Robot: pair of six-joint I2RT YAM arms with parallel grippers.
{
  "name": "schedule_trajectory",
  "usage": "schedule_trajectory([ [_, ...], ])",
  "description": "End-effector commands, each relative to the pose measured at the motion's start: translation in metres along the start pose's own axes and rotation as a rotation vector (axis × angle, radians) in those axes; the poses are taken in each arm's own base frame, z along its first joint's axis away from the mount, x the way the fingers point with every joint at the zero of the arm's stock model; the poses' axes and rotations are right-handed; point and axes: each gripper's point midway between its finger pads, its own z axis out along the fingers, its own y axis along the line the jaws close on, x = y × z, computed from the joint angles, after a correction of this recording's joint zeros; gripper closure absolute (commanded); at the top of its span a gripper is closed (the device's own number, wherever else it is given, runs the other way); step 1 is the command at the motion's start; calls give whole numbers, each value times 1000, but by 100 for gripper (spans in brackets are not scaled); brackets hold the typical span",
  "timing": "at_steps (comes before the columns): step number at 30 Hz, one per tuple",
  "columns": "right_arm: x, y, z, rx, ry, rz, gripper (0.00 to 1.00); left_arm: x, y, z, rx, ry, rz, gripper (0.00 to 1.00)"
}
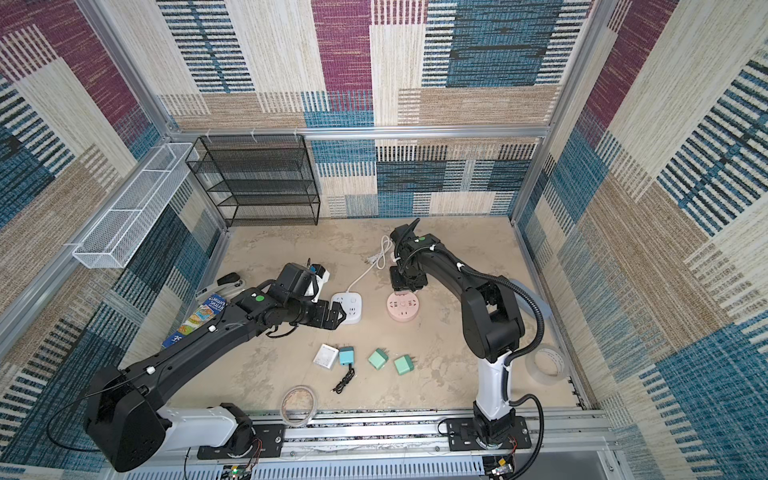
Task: Insert the plug
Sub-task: 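Lower the pink plug onto the pink round power strip's sockets, then press the pink plug down into the round strip's socket with the right gripper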
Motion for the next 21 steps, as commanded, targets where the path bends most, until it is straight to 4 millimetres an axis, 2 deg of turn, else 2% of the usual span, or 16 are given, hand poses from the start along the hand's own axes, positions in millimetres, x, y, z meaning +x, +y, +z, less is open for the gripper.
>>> schedule_trajectory([
  [1, 7, -5, -5, 29, 16, 6, 100, -3, -1, 2, 6, -11, 7, 1],
  [14, 10, -5, 3, 22, 31, 3, 100, -1, 0, 4, 2, -4, 6, 1],
  [21, 11, 2, 0, 9, 37, -11, 100, -1, 1, 4, -2, -5, 6, 1],
])
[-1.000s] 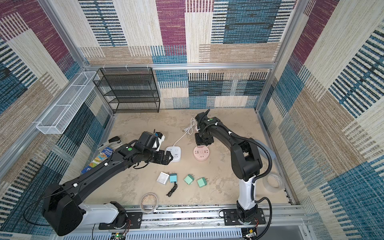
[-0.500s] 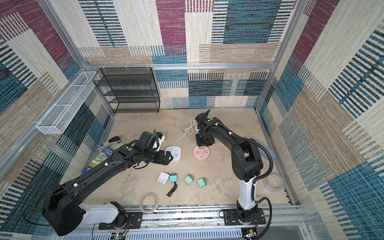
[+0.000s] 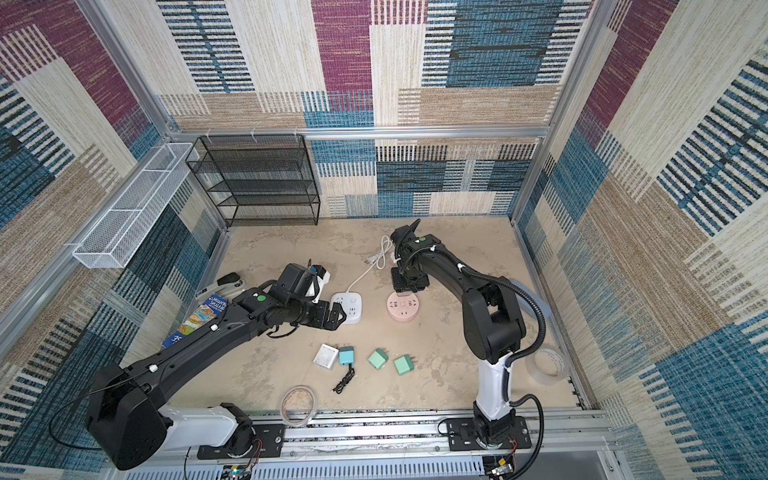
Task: Insert the plug
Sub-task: 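Press the pink plug down into the round strip's socket with the right gripper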
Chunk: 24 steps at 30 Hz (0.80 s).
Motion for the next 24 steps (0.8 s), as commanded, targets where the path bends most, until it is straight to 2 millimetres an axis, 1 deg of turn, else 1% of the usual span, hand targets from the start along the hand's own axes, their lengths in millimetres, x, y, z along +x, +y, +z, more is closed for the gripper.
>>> schedule_trajectory([
  [1, 8, 5, 1, -7, 31, -11, 100, -3, 0, 0, 2, -17, 7, 1],
  [9, 12, 6, 7, -3, 46, -16, 100, -3, -1, 2, 6, -11, 6, 1],
  [15, 13, 1, 14, 30, 70, -25, 100, -3, 0, 2, 0, -18, 7, 1],
  [16, 6, 3, 11, 25, 55, -29, 100, -2, 0, 3, 0, -15, 6, 1],
  [17, 4, 3, 12, 27, 55, -28, 100, -3, 0, 2, 4, -16, 6, 1],
  [24, 0, 2, 21, 45, 80, -41, 100, -2, -2, 3, 15, -13, 6, 1],
])
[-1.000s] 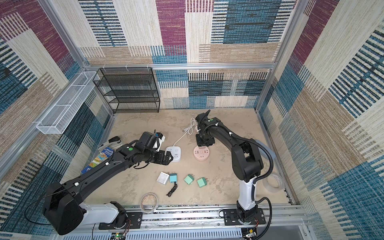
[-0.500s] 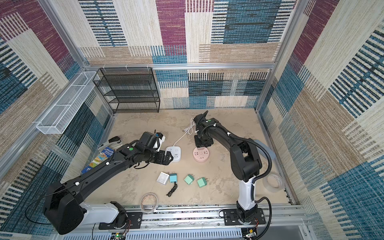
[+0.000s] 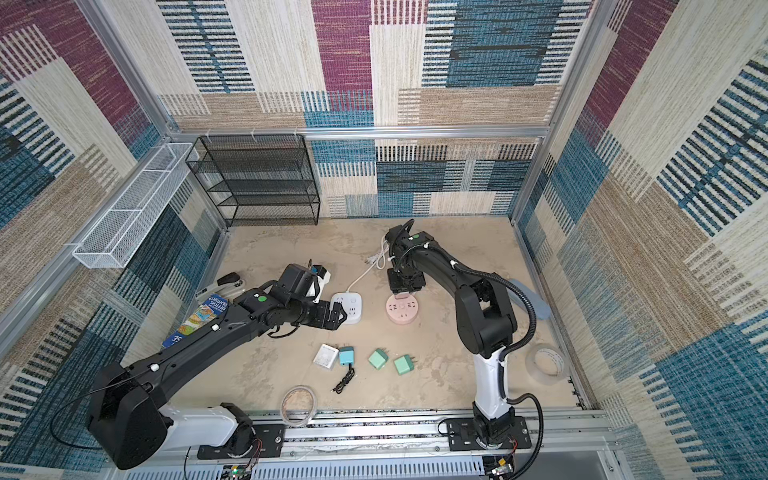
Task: Insert the plug
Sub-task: 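Press the pink plug down into the round strip's socket with the right gripper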
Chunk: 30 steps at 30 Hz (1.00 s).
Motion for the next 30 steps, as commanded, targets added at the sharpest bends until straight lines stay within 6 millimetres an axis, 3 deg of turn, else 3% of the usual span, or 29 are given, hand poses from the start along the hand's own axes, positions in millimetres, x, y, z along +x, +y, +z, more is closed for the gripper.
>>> schedule_trajectory([
  [1, -2, -3, 14, 25, 15, -19, 100, -1, -2, 0, 12, -6, 4, 1],
  [22, -4, -2, 41, 22, 39, -22, 100, -1, 0, 1, 4, -11, 6, 1],
  [26, -12, -7, 33, 54, -3, -11, 100, -5, 4, -1, -23, -28, 1, 1],
  [30, -29, -19, 11, 94, -105, 31, 100, -10, 13, -8, -73, -69, -12, 1],
])
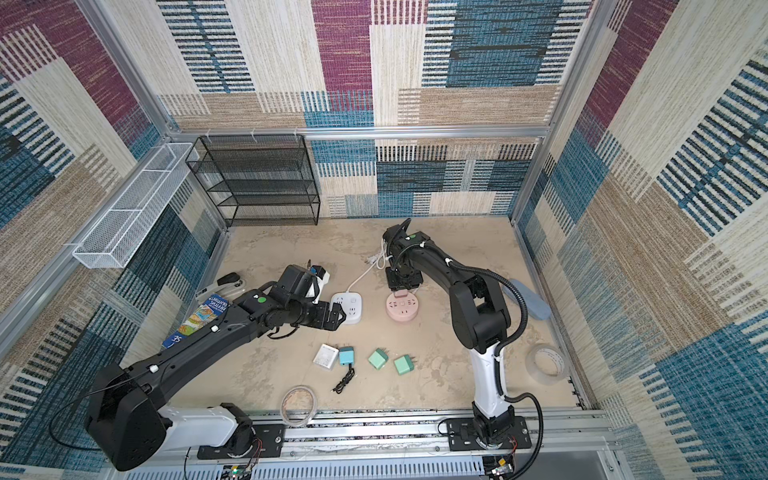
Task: Insert the plug
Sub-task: 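Press the pink plug down into the round strip's socket with the right gripper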
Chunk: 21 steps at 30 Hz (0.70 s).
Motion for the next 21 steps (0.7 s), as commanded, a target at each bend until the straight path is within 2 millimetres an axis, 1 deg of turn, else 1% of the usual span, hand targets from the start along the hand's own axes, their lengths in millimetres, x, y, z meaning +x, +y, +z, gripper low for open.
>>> schedule_trajectory([
  [1, -16, -17, -5, 66, -82, 49, 100, -9, 10, -7, -56, -58, -15, 1],
  [4, -24, -30, -16, 85, -140, 102, 100, -13, 18, -13, -101, -97, -35, 1],
  [10, -29, -51, -36, 109, -255, 205, 100, -21, 17, -22, -78, -173, -44, 1],
  [12, -27, -53, -35, 87, -260, 233, 100, -22, 14, -20, -61, -178, -56, 1],
  [17, -22, -54, -18, 57, -251, 267, 100, -21, 8, -9, -31, -119, -92, 1],
  [21, -17, -49, -9, 14, -241, 270, 100, -17, -7, -5, 43, -56, -51, 1],
])
